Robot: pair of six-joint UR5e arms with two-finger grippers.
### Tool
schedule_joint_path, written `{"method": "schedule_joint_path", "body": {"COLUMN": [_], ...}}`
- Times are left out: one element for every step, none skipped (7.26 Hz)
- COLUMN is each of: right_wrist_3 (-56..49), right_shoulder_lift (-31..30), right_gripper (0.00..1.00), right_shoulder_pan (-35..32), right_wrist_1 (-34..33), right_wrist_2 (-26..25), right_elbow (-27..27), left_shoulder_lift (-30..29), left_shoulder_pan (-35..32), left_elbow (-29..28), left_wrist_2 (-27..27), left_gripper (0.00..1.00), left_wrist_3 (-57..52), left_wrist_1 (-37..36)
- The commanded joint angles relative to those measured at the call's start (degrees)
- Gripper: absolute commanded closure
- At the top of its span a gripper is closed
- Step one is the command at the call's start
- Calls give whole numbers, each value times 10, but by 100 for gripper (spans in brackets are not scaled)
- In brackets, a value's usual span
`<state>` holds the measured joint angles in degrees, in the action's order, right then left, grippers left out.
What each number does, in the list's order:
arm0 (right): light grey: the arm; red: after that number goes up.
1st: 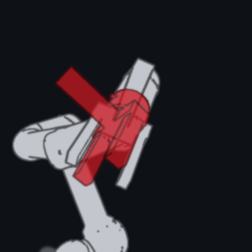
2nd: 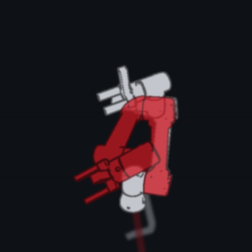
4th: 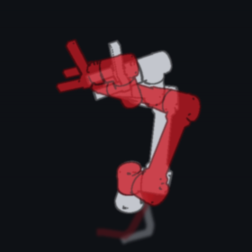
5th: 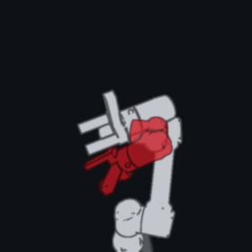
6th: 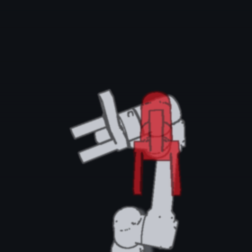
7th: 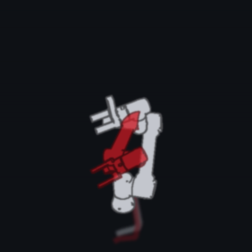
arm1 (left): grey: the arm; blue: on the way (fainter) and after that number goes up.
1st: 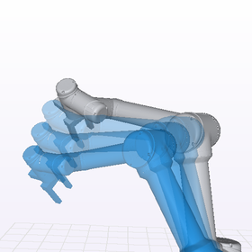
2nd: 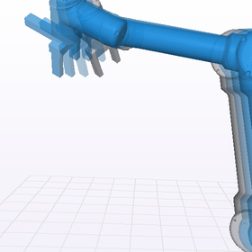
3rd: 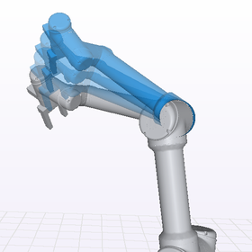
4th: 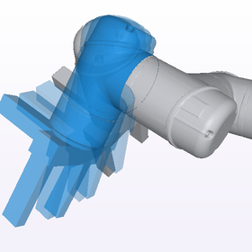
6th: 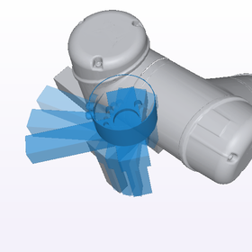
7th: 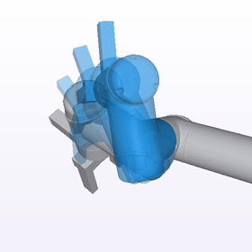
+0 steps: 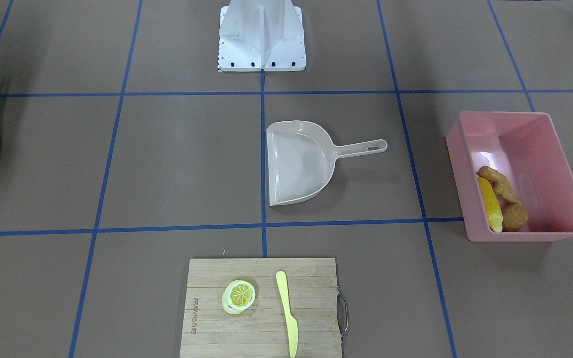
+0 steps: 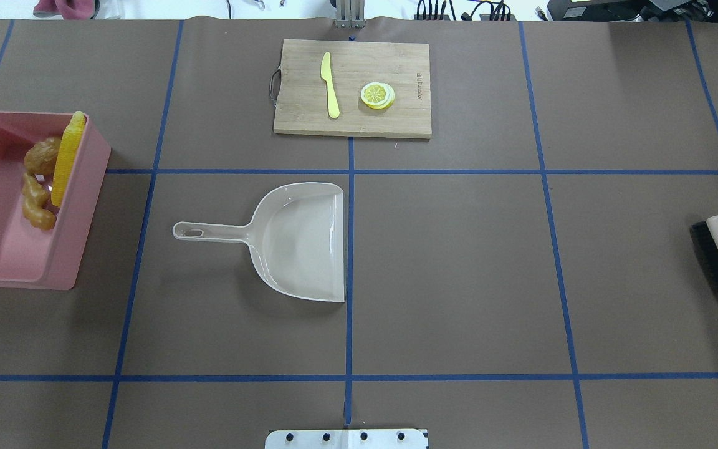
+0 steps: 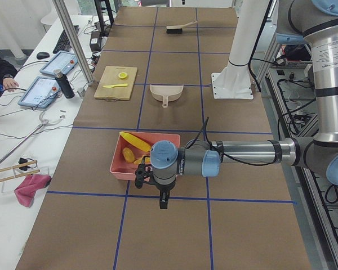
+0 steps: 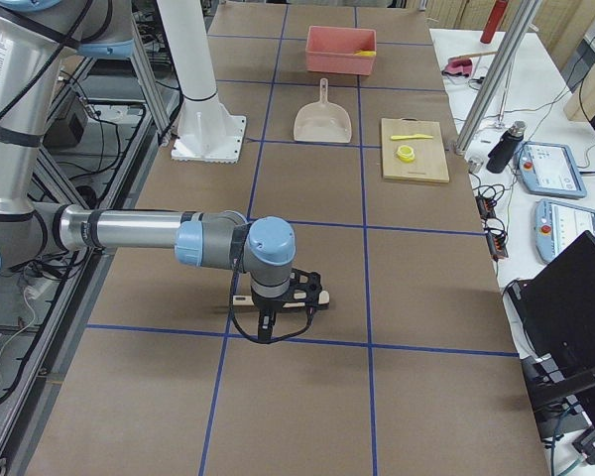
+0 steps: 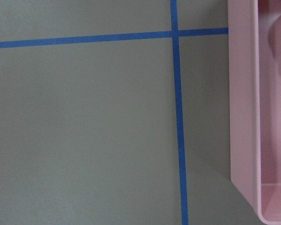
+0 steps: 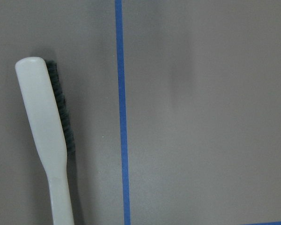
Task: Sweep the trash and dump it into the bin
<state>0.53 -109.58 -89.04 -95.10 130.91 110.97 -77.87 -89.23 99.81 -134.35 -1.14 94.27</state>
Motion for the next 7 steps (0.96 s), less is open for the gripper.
{"method": "schedule_joint_path", "body": {"right_wrist_3": [0,0,0,0,0,1,0], "right_shoulder_lift": [5,9,9,9,9,9,9], "right_gripper": [0,0,0,0,0,0,0], "right_shoulder_pan": [0,0,0,0,0,0,0], "right_wrist_1": [0,-1,0,0,-1,-2,-2], "right_wrist_2": [2,1,1,2,1,2,2], "right_elbow": [0,0,0,0,0,0,0], "left_shoulder_lift": [-6,-7,-3,-1,-3,0,1], "left_shoulder_pan": [0,-2,-2,-2,-1,-2,-2], "left_elbow": [-1,5,10,8,4,6,9], "left_wrist_2": [0,-1,-1,-1,-1,-1,-1], "left_gripper": [2,2,2,2,2,2,2], "left_wrist_3": [0,0,0,0,0,0,0], "left_wrist_1": [0,0,0,0,0,0,0]}}
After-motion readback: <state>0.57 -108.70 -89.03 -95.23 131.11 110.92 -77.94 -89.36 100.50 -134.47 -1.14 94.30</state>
